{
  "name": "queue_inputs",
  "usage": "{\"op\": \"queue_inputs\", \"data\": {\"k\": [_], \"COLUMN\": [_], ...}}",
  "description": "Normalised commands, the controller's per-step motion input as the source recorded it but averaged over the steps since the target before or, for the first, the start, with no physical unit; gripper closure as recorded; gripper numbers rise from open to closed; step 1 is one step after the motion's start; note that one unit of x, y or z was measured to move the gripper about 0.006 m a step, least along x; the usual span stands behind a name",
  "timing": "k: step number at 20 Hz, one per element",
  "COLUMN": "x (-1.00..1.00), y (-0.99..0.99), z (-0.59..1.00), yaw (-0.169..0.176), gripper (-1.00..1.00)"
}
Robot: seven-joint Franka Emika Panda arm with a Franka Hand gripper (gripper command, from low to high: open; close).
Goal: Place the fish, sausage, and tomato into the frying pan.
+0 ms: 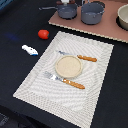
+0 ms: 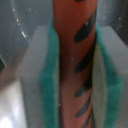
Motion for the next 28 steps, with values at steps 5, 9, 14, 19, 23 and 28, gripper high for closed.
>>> {"op": "queue_inputs", "data": {"k": [5, 9, 14, 19, 23, 28], "x": [-0.19, -0.15, -0.02, 0.01, 0.06, 0.03], "y": [-0.25, -0.81, -0.93, -0.91, -0.96, -1.00], "z": [0.80, 0.87, 0.65, 0.31, 0.20, -0.17], "yaw": [-0.010, -0.008, 0.000, 0.000, 0.000, 0.000], "gripper": [-1.00, -1.00, -1.00, -1.00, -1.00, -1.00]}}
